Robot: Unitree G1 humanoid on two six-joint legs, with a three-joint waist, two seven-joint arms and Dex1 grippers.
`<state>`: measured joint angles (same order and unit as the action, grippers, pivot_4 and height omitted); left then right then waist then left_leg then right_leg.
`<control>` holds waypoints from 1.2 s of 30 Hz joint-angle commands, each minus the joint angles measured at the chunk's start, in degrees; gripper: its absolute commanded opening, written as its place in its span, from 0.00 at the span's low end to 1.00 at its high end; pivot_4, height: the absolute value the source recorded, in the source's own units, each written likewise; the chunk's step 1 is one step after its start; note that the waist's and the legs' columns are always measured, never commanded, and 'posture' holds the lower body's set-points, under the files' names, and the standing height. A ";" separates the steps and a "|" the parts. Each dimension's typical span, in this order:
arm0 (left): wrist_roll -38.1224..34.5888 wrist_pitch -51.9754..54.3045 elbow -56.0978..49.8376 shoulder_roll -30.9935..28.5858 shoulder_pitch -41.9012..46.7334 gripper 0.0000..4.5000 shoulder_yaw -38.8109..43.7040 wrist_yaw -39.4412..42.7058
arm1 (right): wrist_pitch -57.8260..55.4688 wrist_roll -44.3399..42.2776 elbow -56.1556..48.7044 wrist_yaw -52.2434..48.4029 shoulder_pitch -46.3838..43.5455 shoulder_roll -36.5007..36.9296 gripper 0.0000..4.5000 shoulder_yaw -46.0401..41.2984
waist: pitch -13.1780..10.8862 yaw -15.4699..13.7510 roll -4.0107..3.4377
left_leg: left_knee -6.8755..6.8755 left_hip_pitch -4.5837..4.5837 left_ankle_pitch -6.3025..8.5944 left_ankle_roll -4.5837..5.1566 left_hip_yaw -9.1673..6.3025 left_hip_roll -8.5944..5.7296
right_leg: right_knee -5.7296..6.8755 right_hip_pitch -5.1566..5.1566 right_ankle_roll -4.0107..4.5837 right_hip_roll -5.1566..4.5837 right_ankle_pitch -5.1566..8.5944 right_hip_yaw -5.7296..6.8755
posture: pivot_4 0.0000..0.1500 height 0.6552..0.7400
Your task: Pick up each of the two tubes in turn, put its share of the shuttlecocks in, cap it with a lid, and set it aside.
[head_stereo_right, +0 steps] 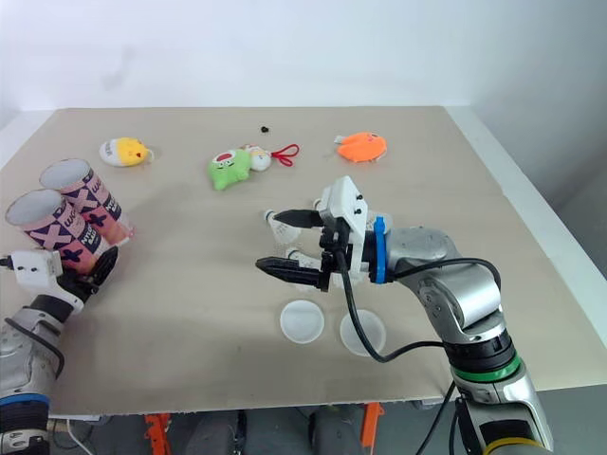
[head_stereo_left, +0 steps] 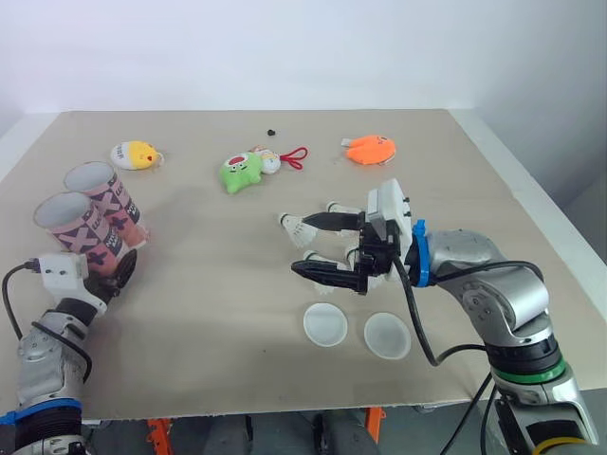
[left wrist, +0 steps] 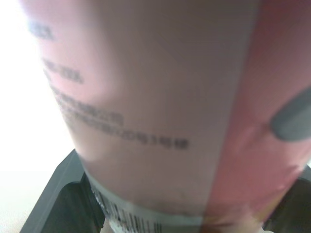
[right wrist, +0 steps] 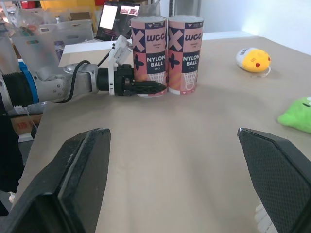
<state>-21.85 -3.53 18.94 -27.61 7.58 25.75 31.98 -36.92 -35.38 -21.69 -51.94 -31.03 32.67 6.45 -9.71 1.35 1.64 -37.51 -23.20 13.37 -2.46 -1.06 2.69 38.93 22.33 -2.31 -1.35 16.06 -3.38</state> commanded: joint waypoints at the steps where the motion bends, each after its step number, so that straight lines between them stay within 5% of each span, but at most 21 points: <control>1: -1.31 1.73 -5.41 -0.94 -5.03 0.74 1.52 0.41 | 0.80 0.86 -3.82 1.04 3.10 1.21 1.00 -0.99 | 0.00 0.02 0.00 | 0.01 0.00 0.00 0.00 0.01 0.00 | -0.01 0.00 0.00 -0.01 0.01 -0.02 | 1.00 1.00; 5: -3.13 6.05 -17.67 -5.03 -14.53 0.74 0.20 6.36 | 0.74 2.20 -10.47 4.82 11.43 2.91 1.00 -2.82 | 0.00 0.14 0.02 | 0.13 -0.06 0.02 -0.01 0.05 0.04 | -0.02 0.14 0.06 -0.01 0.07 -0.05 | 1.00 1.00; 10: -5.37 15.56 -29.61 -18.88 -21.22 0.74 -3.93 19.95 | 0.54 5.78 -17.35 12.69 22.42 3.01 1.00 -4.36 | -0.08 -0.18 -0.09 | 0.20 -0.04 0.02 -0.10 -0.03 0.03 | 0.01 0.12 0.11 -0.02 0.25 0.06 | 1.00 1.00; 20: -0.84 19.60 -24.59 -43.65 -3.13 0.74 -18.72 46.69 | -1.22 12.58 -17.28 25.92 27.54 -5.14 1.00 1.18 | -0.38 0.13 0.04 | 0.24 -0.13 -0.37 -0.20 0.15 0.18 | 0.08 0.62 0.26 0.25 0.19 -0.14 | 1.00 1.00; 28: 12.19 10.39 -11.36 -44.80 16.91 0.74 -32.78 58.90 | -2.54 15.84 -16.57 31.20 28.02 -10.67 1.00 6.27 | -0.36 0.21 0.13 | 0.87 -0.35 -0.32 -0.15 0.37 0.24 | 0.10 1.16 0.41 0.53 0.16 -0.57 | 1.00 1.00; 36: 13.71 10.56 -13.52 -42.08 16.78 0.74 -34.91 59.95 | -3.30 19.04 -11.74 34.45 23.54 -15.36 1.00 8.12 | -0.36 0.39 0.17 | 0.86 -0.48 -0.25 -0.07 0.36 0.30 | 0.11 1.27 0.42 0.54 0.23 -0.55 | 1.00 1.00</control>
<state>-8.05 6.65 7.33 -69.69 24.89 -9.66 91.72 -40.42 -16.87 -33.11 -18.11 -6.93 17.94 13.85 -10.08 1.74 1.81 -36.65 -23.68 13.11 -2.53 -0.70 2.99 39.04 23.58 -1.89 -0.81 16.29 -3.92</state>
